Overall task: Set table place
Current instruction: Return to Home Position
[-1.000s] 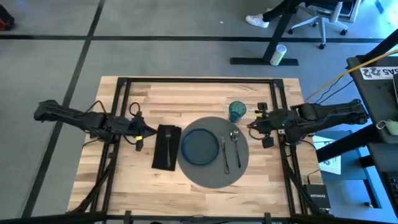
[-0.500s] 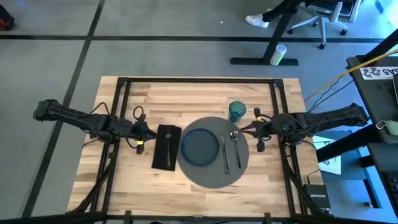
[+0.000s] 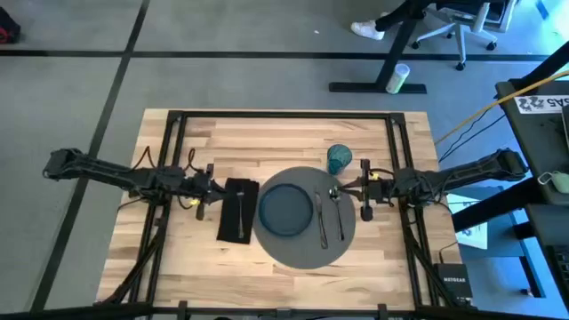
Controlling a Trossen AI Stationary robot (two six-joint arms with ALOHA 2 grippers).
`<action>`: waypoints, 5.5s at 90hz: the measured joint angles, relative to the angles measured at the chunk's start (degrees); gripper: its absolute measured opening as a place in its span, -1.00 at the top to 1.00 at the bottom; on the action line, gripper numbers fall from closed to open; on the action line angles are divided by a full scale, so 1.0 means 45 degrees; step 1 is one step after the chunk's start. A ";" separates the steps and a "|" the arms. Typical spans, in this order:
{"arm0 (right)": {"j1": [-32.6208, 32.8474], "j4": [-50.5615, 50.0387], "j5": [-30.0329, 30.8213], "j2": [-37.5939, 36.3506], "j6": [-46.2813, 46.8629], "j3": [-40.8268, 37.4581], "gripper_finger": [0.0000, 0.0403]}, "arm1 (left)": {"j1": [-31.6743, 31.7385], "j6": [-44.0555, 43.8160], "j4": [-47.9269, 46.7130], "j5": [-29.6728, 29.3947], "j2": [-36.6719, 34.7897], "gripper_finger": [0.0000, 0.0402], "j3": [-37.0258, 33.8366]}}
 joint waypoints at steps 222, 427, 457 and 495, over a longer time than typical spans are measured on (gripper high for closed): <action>-0.1298 0.0244 -0.4671 -0.0424 -0.2089 -0.1265 1.00 | 0.2947 0.1383 -0.2559 0.5304 -0.3518 1.00 -0.0949; -0.3993 -0.5047 0.3337 -0.6814 -0.1071 -0.1270 1.00 | 0.4415 0.0542 -0.2280 -0.1778 -0.3576 1.00 -0.0954; -0.3993 -0.5154 0.2216 -0.6688 -0.1597 -0.1270 1.00 | 0.4411 -0.0053 -0.3216 -0.1771 -0.3571 1.00 -0.0954; -0.4002 -0.5154 0.2216 -0.6688 -0.2021 -0.1270 1.00 | 0.4411 -0.0136 -0.3216 -0.1768 -0.3576 1.00 -0.0954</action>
